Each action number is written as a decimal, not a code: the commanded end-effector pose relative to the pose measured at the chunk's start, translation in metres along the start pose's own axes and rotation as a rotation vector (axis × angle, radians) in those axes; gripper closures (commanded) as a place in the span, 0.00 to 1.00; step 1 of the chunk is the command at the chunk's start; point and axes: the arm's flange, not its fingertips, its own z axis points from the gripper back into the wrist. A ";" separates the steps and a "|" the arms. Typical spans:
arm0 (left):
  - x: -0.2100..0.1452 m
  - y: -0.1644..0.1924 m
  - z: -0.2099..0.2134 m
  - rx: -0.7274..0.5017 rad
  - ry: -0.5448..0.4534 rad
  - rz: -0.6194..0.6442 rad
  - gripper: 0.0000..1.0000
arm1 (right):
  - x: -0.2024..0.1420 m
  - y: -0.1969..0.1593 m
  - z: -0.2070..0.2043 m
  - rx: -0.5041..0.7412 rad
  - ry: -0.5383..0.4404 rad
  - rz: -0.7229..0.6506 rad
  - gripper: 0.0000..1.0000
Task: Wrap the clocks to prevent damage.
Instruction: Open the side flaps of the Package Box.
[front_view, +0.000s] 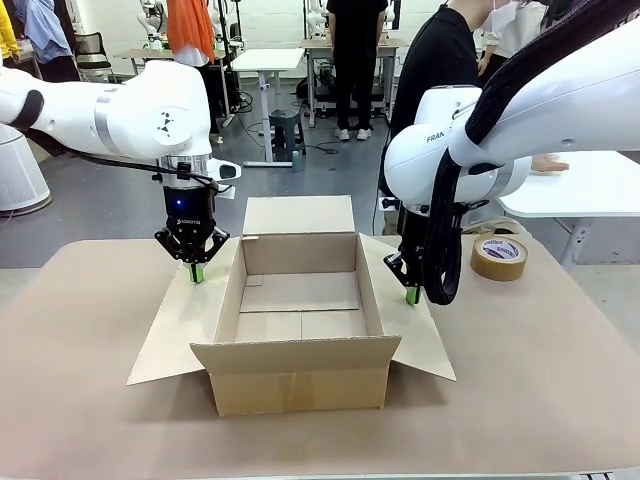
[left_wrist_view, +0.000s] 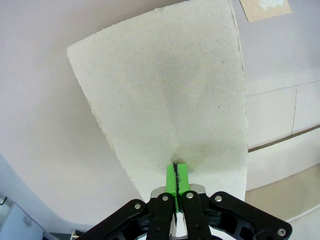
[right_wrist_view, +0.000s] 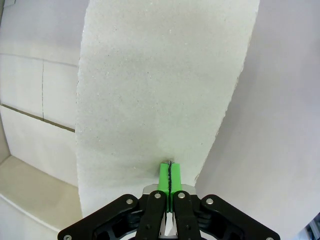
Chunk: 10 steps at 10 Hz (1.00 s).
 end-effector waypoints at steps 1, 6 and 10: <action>0.000 0.001 -0.001 0.004 0.004 -0.001 1.00 | -0.001 0.000 -0.002 0.002 0.010 -0.002 0.99; 0.000 0.001 -0.001 0.004 0.004 -0.001 1.00 | -0.001 0.000 -0.002 0.002 0.010 -0.002 0.99; 0.000 0.001 -0.001 0.004 0.004 -0.001 1.00 | -0.001 0.000 -0.002 0.002 0.010 -0.002 0.99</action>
